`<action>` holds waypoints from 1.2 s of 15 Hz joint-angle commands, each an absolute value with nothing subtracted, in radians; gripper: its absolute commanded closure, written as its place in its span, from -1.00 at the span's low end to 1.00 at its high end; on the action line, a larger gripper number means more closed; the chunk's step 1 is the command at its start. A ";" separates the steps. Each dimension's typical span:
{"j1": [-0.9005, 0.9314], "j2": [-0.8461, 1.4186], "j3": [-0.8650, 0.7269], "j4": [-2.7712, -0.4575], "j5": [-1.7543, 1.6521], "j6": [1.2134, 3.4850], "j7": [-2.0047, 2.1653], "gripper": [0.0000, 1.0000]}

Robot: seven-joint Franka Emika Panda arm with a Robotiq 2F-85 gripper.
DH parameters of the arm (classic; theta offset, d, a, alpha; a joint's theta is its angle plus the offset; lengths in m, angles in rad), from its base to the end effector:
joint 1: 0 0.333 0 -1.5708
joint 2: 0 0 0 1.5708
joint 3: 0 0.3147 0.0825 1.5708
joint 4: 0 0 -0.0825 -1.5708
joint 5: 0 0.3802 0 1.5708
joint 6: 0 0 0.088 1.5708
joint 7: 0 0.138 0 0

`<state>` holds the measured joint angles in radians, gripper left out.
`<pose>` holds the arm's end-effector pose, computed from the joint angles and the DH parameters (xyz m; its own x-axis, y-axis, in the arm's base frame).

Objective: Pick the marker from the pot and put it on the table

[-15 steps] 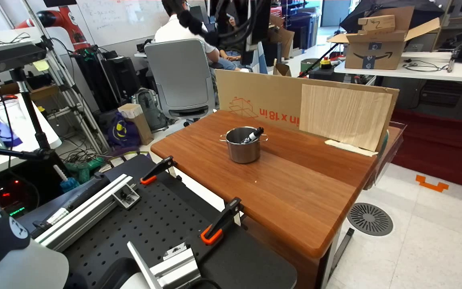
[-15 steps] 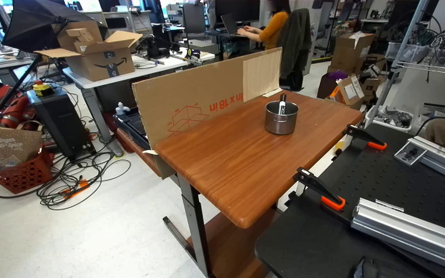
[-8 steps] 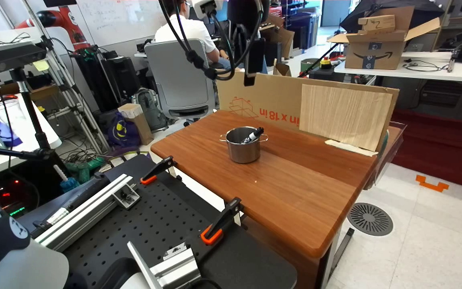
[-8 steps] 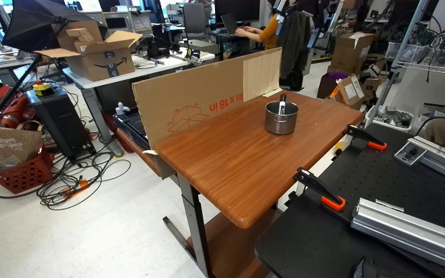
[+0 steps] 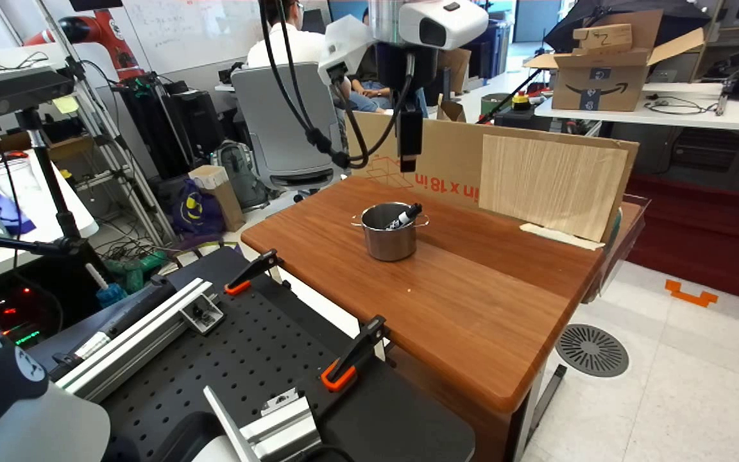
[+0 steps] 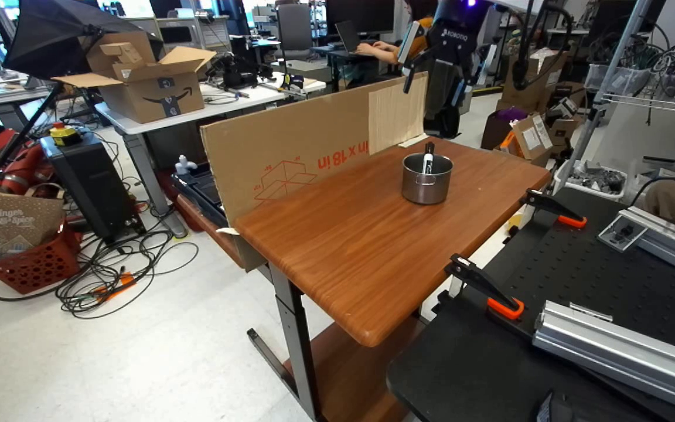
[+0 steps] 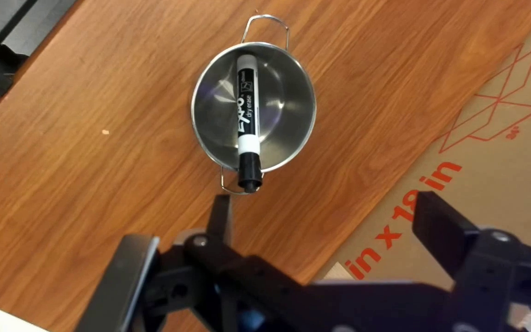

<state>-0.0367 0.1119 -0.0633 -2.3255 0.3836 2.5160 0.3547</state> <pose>0.5230 -0.0491 0.2700 0.7294 -0.6828 -0.0418 -0.6713 -0.7026 -0.2360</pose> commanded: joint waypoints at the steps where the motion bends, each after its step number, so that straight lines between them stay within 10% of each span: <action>1: -0.020 0.173 -0.069 -2.304 0.297 2.558 0.475 -1.00; 18: 0.045 0.362 -0.125 -2.193 0.069 2.537 0.725 -1.00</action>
